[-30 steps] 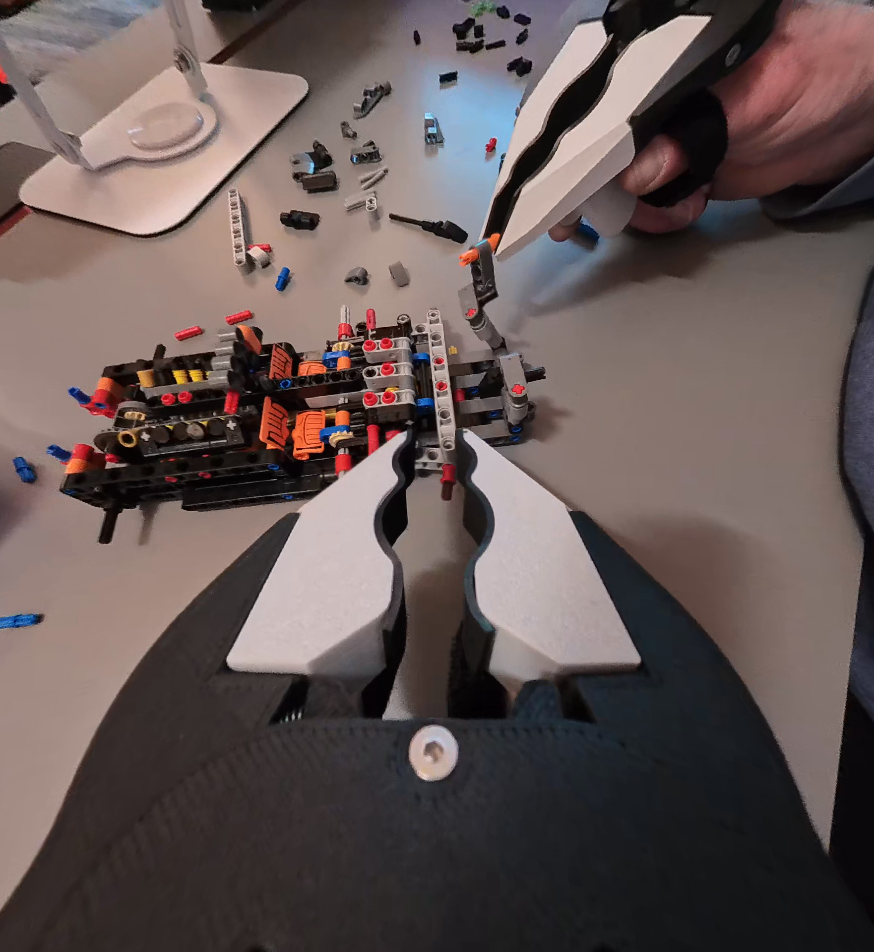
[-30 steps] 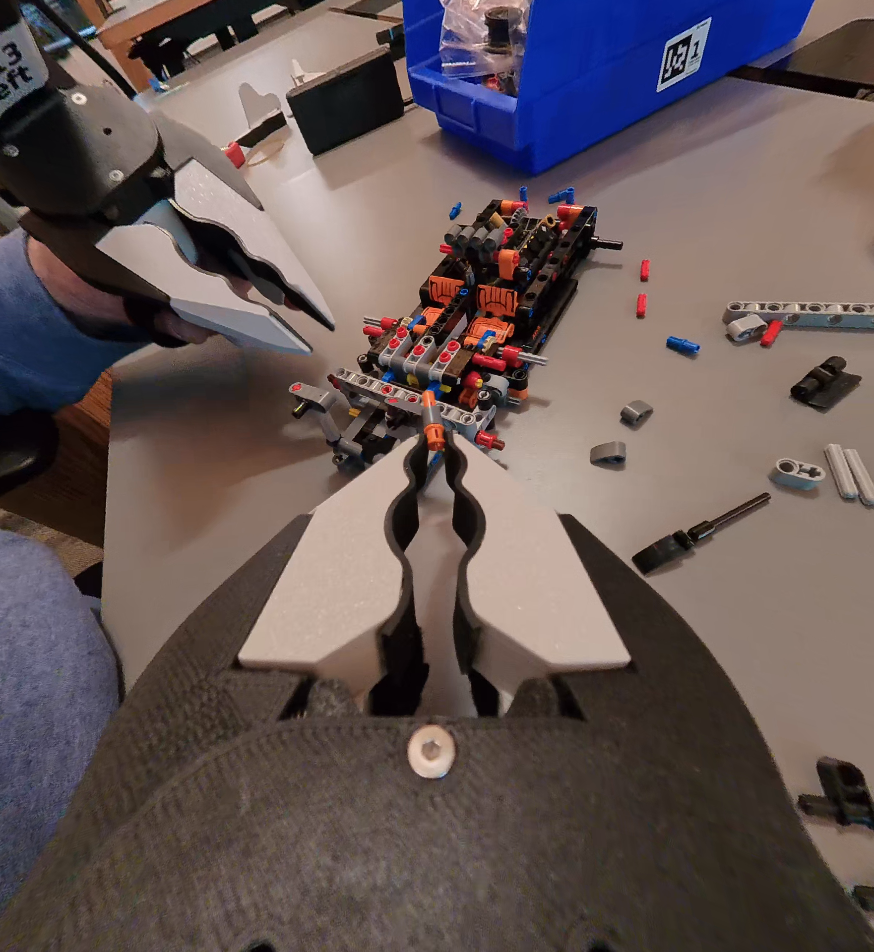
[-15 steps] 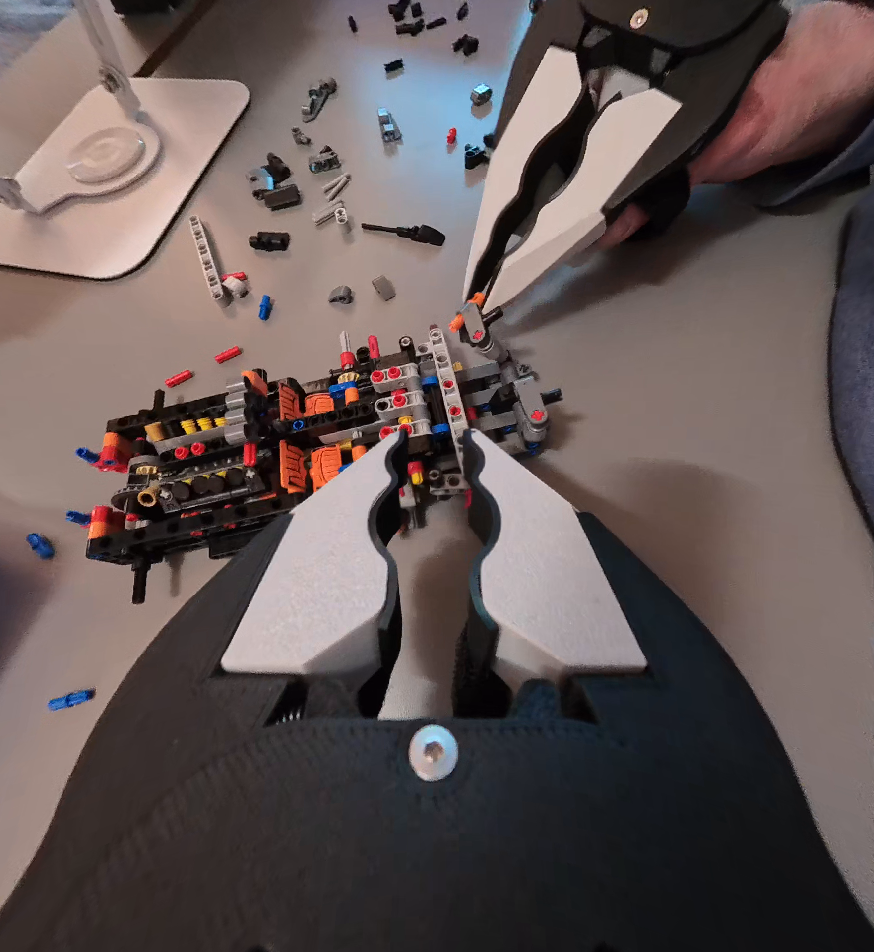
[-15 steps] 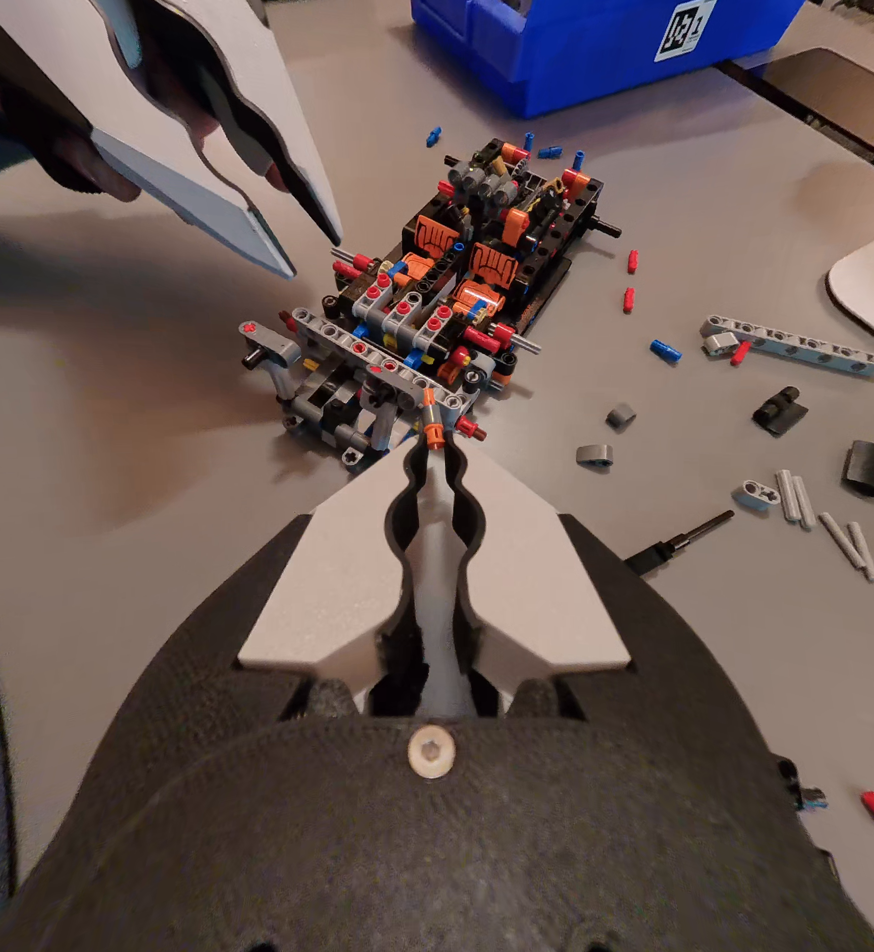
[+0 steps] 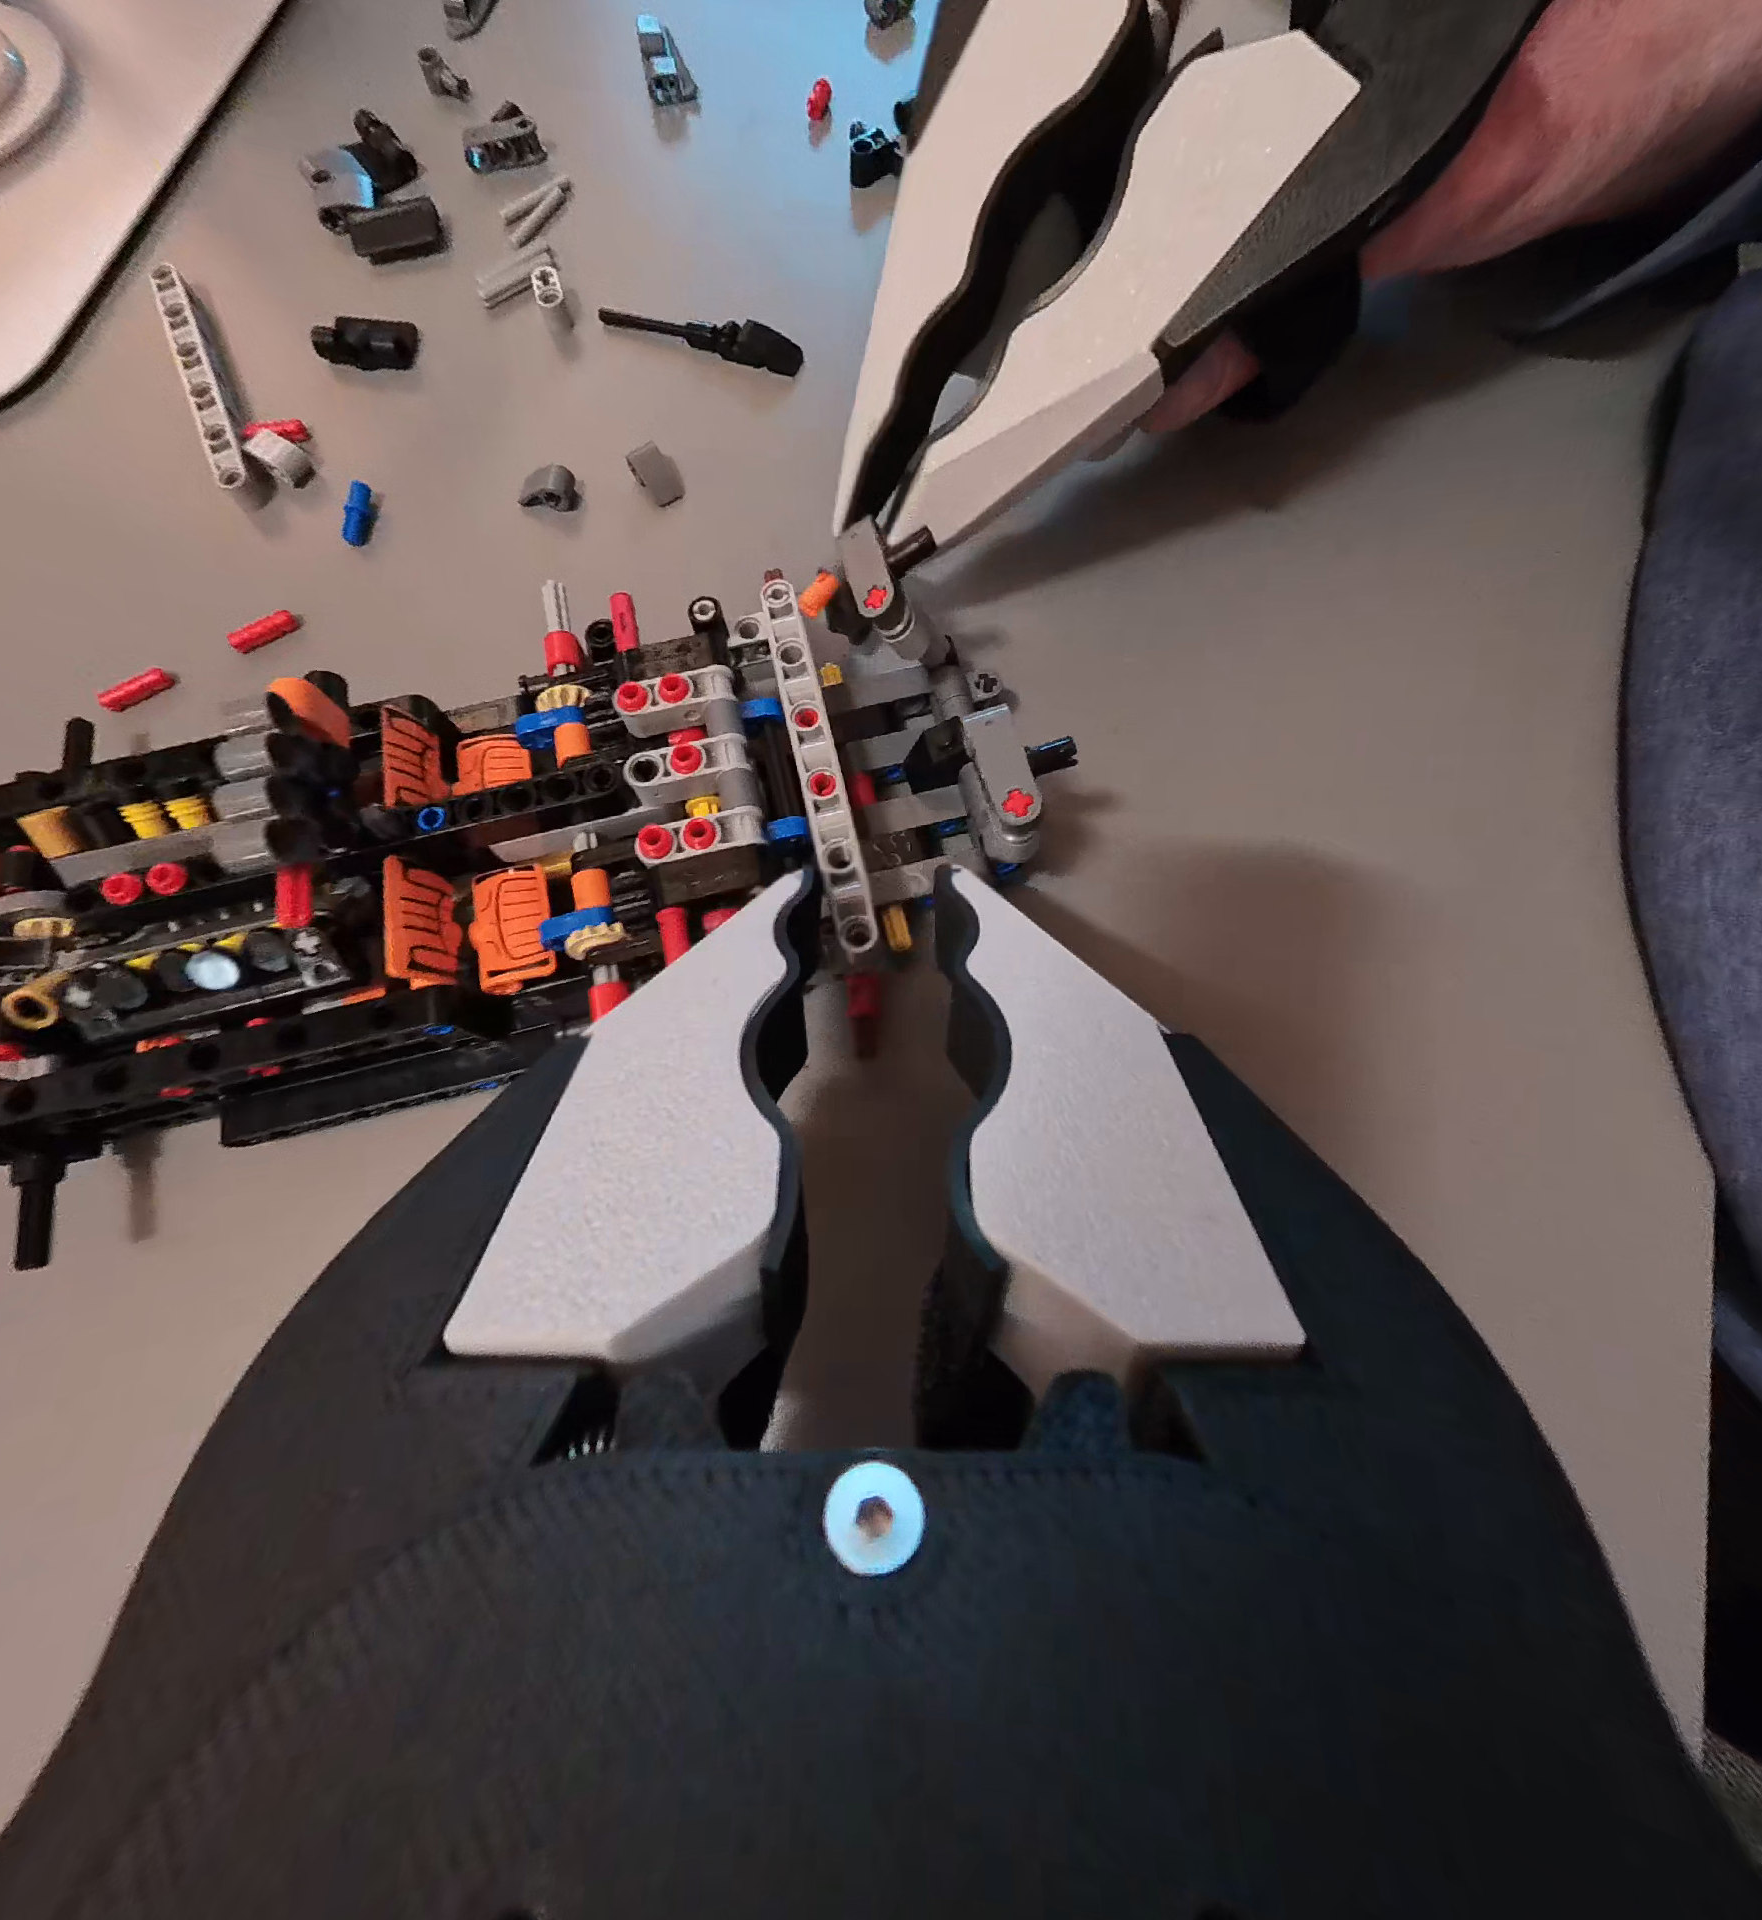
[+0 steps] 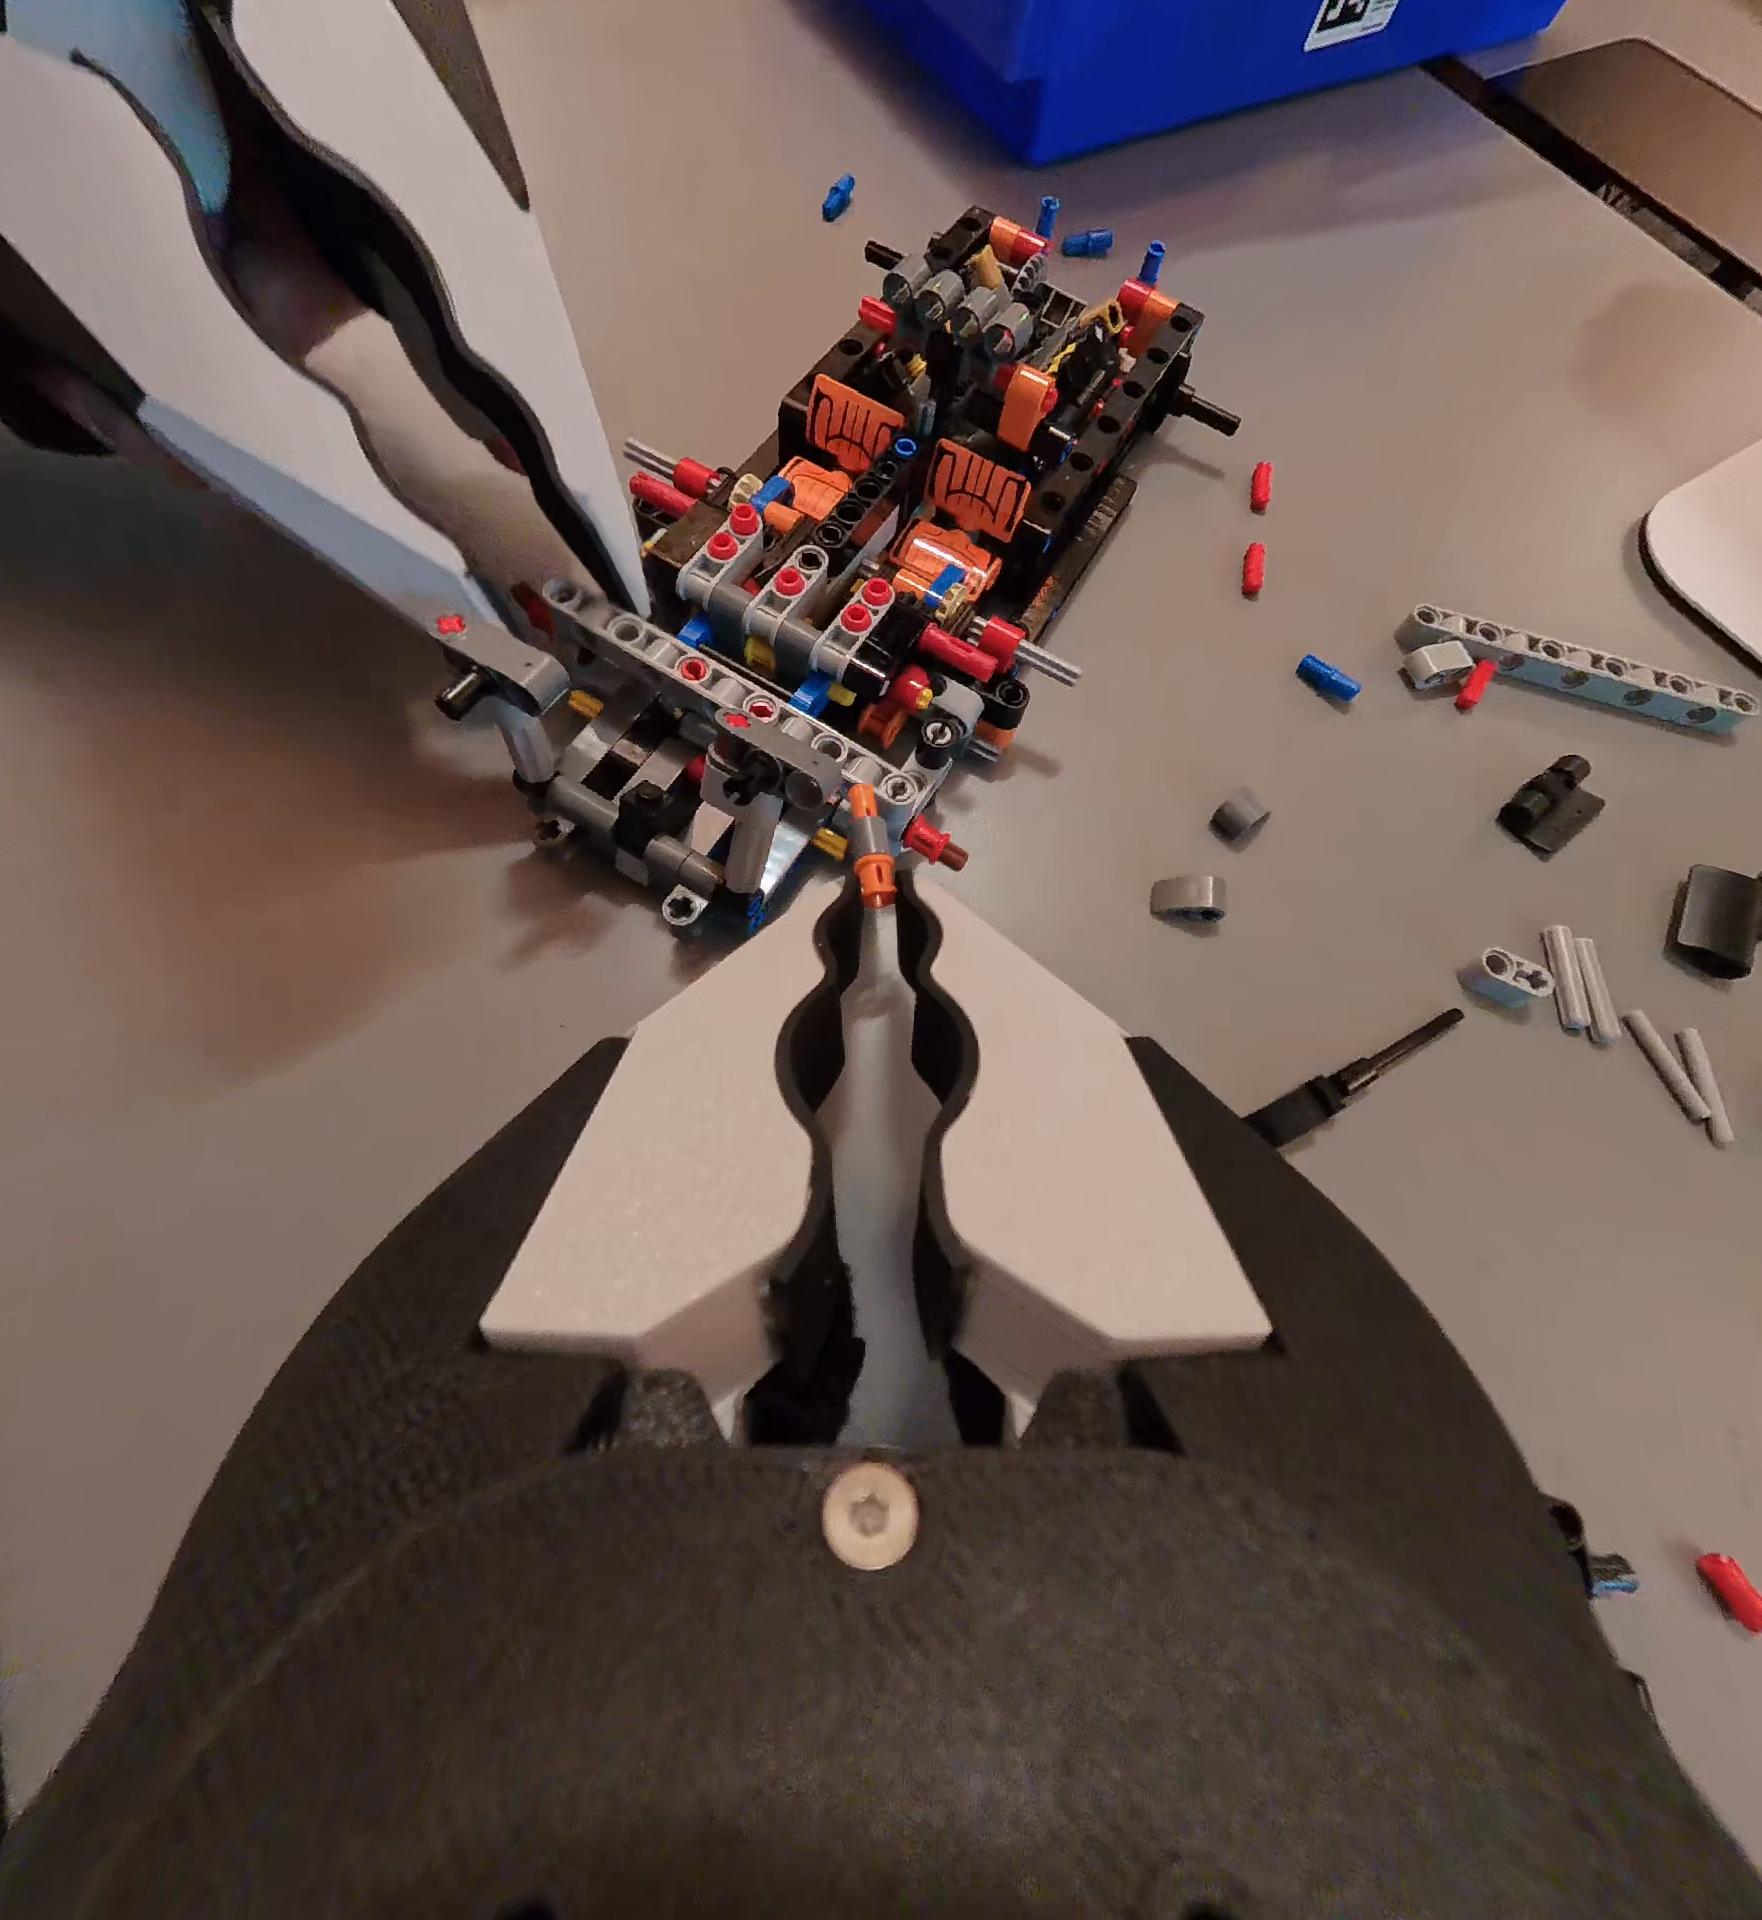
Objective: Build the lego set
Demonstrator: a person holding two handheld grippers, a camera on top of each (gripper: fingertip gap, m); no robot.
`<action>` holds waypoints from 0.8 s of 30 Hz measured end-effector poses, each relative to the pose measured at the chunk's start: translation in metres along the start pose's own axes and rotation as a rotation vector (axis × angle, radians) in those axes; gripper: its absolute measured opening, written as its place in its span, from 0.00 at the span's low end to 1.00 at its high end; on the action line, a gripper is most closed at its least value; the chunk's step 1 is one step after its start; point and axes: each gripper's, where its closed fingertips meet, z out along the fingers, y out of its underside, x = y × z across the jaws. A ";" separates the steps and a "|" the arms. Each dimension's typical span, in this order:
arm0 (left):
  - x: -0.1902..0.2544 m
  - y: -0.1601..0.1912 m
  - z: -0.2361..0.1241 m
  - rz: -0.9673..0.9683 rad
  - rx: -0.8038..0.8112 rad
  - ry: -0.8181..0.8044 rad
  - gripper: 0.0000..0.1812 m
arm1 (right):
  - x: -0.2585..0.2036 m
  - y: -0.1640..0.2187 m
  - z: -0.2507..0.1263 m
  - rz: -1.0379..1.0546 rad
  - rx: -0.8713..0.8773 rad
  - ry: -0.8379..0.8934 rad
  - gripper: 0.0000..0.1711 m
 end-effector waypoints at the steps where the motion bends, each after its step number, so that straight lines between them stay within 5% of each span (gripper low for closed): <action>1: 0.002 0.000 0.003 -0.003 0.003 0.002 0.12 | 0.000 0.000 0.000 -0.004 -0.002 0.000 0.02; 24: 0.024 -0.029 0.030 -0.080 0.089 0.052 0.14 | 0.023 0.019 -0.017 0.022 -0.034 0.039 0.02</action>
